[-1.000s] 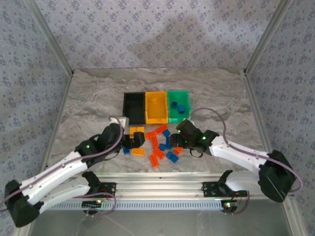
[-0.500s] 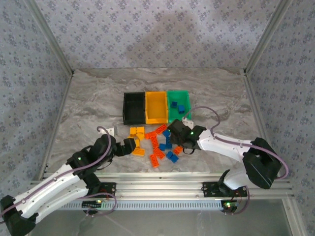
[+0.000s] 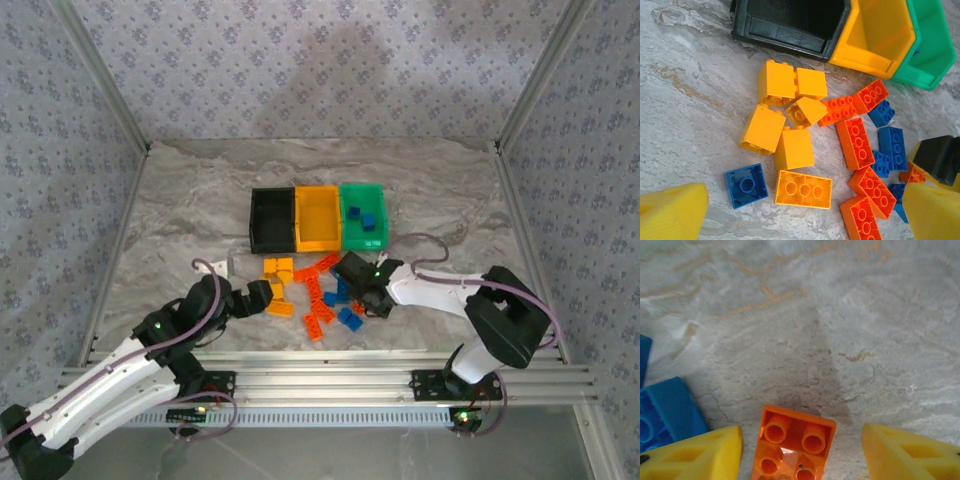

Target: Sort the legos into containers by color

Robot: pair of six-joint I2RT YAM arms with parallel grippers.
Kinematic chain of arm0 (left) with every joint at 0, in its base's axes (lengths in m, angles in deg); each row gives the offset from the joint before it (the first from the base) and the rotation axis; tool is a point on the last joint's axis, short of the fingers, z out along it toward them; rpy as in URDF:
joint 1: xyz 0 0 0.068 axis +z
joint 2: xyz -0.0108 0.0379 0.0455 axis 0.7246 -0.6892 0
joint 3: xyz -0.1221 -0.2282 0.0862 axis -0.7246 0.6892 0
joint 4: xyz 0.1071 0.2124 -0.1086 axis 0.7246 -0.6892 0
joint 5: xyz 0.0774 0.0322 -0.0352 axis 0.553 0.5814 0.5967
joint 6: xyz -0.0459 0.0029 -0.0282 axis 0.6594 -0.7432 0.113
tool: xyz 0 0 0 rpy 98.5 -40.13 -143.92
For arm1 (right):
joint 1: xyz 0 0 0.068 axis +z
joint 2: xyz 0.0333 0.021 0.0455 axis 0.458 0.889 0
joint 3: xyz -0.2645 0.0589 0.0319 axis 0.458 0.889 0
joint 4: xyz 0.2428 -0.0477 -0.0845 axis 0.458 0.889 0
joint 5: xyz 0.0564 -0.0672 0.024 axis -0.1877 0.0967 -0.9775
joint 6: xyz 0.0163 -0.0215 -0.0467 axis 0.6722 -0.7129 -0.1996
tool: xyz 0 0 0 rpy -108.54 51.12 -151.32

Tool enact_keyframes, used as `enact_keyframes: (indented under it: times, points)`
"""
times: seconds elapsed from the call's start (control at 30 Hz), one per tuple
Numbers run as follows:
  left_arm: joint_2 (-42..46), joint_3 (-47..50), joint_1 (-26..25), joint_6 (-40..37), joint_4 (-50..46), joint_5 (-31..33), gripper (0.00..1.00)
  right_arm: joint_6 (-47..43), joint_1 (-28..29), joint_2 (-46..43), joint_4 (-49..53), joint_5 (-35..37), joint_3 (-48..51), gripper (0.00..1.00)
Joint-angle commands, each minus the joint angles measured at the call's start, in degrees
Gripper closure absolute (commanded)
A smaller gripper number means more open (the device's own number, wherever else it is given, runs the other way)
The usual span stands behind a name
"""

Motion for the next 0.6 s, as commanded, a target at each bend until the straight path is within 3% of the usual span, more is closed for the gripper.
enact_keyframes:
  times: [0.0,0.3,0.43,0.57]
  points:
    - [0.72,0.44,0.55,0.83,-0.96,0.47,0.00,3.73,0.81,0.68,0.89,-1.62,0.96,0.38]
    - [0.20,0.21,1.32,0.37,-0.38,0.13,0.01,2.51,0.39,-4.47,1.14,-1.73,5.37,0.65]
    - [-0.49,-0.61,1.56,-0.18,-1.09,0.01,0.01,-7.11,-2.34,-11.31,1.78,-0.91,3.82,0.72]
    - [-0.81,-0.98,1.66,-0.38,-1.46,-0.08,0.00,-22.77,-4.78,-13.19,1.08,-2.38,-5.13,0.72]
